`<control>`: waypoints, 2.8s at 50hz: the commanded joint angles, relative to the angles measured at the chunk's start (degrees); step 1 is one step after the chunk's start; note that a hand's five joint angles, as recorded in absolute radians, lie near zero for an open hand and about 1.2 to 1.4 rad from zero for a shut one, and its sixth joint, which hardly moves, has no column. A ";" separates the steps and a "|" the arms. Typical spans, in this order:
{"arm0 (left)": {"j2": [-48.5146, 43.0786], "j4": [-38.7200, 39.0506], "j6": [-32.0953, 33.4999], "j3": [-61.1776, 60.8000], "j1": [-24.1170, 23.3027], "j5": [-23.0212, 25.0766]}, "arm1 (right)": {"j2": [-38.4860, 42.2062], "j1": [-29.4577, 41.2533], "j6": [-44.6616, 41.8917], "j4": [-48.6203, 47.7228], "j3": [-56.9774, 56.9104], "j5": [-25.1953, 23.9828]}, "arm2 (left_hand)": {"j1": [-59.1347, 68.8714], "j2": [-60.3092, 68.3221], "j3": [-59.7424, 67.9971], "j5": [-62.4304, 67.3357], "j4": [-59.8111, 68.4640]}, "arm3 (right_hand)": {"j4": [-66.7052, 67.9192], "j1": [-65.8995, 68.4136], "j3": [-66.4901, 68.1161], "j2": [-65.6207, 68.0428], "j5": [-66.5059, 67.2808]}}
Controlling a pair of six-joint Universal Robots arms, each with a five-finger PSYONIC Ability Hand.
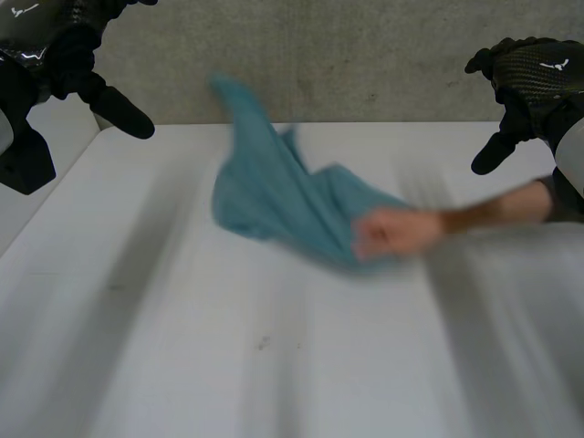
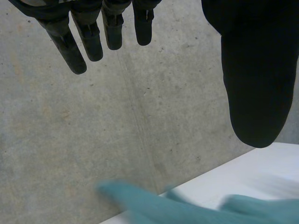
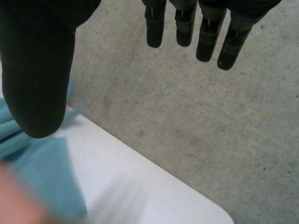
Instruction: Fold the laundry
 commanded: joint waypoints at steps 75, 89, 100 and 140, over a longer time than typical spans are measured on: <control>-37.97 8.55 -11.60 -6.57 -17.51 -9.14 | 54.23 7.83 -4.21 26.30 -47.10 -25.39 | 67.21 66.82 66.14 65.89 66.64 | 1.86 3.22 2.87 2.51 2.05; -33.04 11.98 -4.74 -3.49 -17.51 -11.69 | 58.72 7.92 -4.03 28.42 -58.34 -26.29 | 68.63 68.24 67.57 67.31 68.07 | 66.56 67.92 67.57 67.21 66.75; -24.27 22.52 10.72 13.64 -16.98 -13.97 | 47.31 8.18 3.17 3.92 -72.25 -8.45 | 68.63 68.24 67.57 67.31 68.07 | 66.56 67.92 67.57 67.21 66.75; -22.59 30.00 12.75 -26.79 -21.46 -21.09 | 17.97 8.10 -9.05 -12.63 13.63 -11.25 | 10.00 9.60 8.93 8.68 9.43 | 66.56 67.92 67.57 67.21 66.75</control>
